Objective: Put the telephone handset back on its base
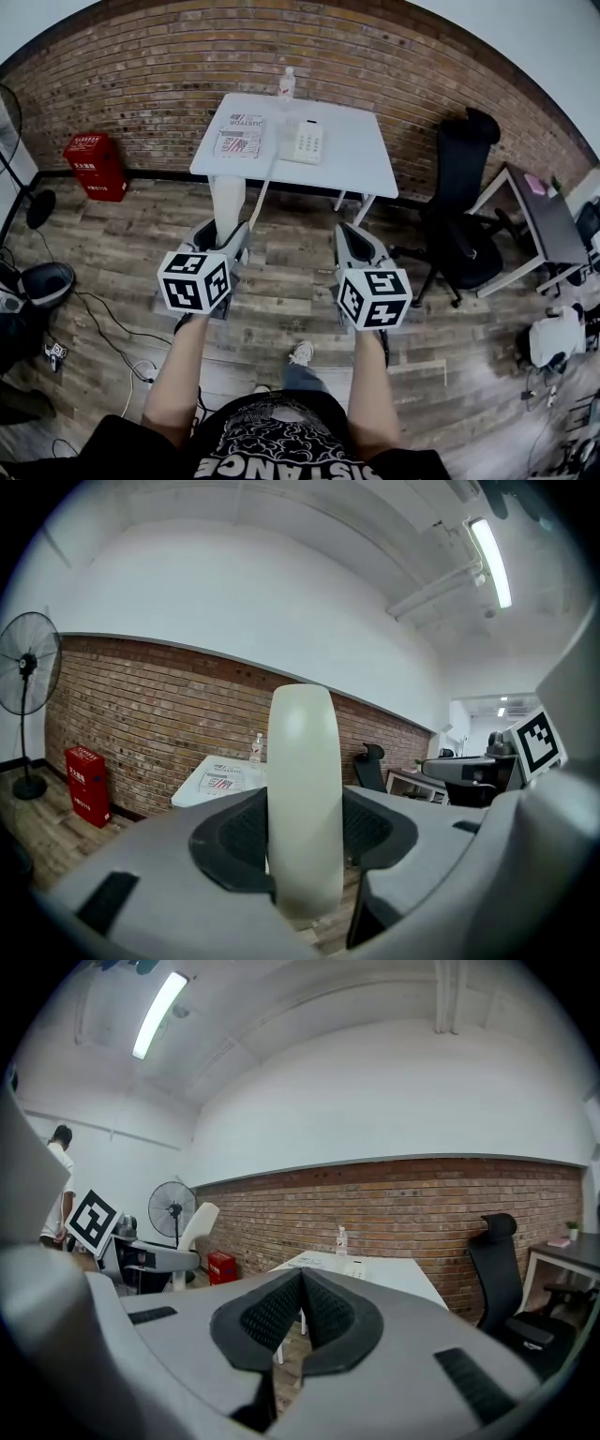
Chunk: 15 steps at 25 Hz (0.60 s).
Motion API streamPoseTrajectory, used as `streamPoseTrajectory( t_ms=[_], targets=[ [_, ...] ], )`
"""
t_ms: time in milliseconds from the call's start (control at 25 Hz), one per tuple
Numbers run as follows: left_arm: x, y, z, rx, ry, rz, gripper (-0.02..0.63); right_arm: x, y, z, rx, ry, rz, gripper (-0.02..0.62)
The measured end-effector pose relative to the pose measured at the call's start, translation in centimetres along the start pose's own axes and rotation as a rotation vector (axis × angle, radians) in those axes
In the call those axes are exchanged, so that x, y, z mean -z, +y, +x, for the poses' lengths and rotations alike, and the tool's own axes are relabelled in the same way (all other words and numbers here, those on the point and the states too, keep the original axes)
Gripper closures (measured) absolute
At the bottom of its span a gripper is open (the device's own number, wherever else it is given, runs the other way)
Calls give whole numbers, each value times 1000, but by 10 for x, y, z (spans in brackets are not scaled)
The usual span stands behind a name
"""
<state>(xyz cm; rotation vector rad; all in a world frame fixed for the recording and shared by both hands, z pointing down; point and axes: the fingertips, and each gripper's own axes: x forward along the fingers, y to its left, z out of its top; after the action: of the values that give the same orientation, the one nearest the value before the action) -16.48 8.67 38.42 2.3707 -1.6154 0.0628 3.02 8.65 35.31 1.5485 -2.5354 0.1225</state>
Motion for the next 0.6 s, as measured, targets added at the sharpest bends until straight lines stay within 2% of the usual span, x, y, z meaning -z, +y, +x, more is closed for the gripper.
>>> streamPoseTrajectory(
  t_ms=[320, 600],
  targets=[
    [0, 13, 51, -24, 21, 3, 391, 7, -31, 49, -28, 6, 26, 595],
    [-14, 23, 117, -56, 37, 3, 391, 1, -80, 105, -55, 12, 40, 595]
  ],
)
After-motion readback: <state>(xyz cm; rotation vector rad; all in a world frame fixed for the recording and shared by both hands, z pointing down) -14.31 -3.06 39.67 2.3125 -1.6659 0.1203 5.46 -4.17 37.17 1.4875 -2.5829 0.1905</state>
